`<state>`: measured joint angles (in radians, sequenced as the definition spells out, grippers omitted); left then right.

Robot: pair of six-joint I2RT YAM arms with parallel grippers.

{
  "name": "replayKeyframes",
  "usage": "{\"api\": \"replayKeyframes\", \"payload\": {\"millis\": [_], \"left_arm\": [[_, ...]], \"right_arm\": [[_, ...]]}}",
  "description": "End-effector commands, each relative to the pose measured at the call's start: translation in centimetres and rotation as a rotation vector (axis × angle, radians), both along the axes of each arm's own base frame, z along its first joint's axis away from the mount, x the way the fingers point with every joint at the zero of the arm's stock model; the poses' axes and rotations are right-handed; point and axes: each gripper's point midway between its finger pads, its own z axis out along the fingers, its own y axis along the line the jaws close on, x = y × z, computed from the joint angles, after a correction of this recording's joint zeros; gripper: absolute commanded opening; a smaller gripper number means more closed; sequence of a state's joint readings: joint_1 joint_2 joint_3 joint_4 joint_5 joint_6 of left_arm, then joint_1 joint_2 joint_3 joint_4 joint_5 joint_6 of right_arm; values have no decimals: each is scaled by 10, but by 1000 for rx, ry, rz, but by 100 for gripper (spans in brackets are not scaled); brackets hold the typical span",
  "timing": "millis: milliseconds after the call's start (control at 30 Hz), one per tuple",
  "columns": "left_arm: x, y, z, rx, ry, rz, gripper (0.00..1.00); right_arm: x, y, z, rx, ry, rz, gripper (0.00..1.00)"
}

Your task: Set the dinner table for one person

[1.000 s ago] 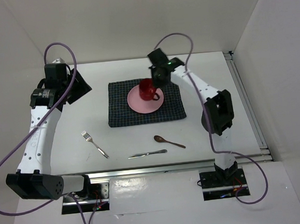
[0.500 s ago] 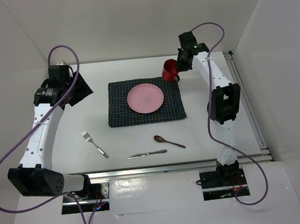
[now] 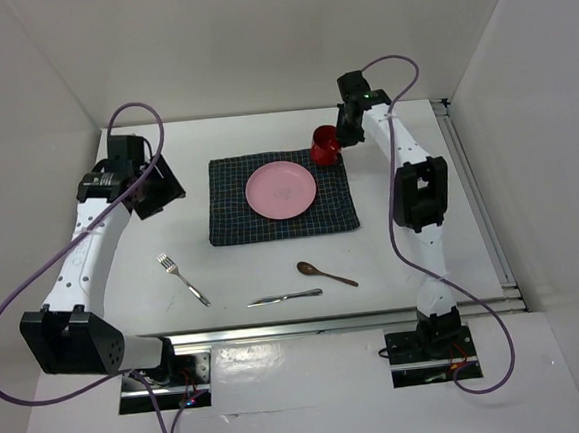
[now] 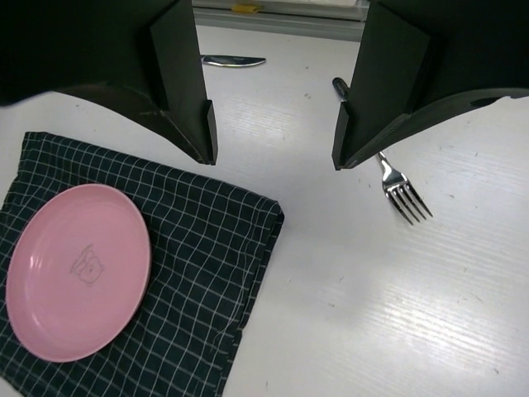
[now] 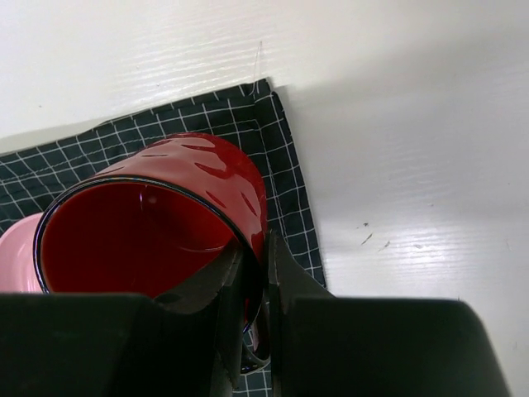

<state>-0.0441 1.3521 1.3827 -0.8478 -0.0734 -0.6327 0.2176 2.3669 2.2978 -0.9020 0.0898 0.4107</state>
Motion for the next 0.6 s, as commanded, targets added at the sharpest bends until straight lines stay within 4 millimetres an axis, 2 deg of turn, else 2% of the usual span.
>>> {"api": "replayKeyframes", "payload": {"millis": [0,33,100,133,233,267,333,400,433,500,533,567], "left_arm": [[-9,3,1,11,-6,-5,75],[-12,3,1,11,-9,-6,75],[-18,2,-13,5,30,-11,77],[-26,-1,-24,1,65,-15,78],[-40,-5,-40,-14,103,-1,80],[-48,-5,-52,-22,135,13,80],[-55,-5,-60,-36,154,36,81],[-65,-5,-70,-40,177,45,85],[-68,-5,-75,-45,192,55,88],[-73,-5,-86,-49,217,65,91],[-75,-5,-92,-52,238,73,92],[-77,-3,-98,-52,259,83,92]], "right_arm": [[19,-1,16,9,-87,-20,0],[19,-1,10,6,-76,-20,0],[20,-1,1,4,-67,-20,0],[20,-1,-4,2,-58,-20,0],[20,-1,-9,2,-57,-20,0],[18,-2,-14,-1,-45,-20,0],[20,-1,-13,1,-55,-20,17],[20,1,-13,11,-53,-13,42],[18,2,-9,19,-55,-7,62],[18,9,9,28,-92,3,78],[18,10,16,38,-102,9,82],[17,10,32,39,-134,16,90]]}}
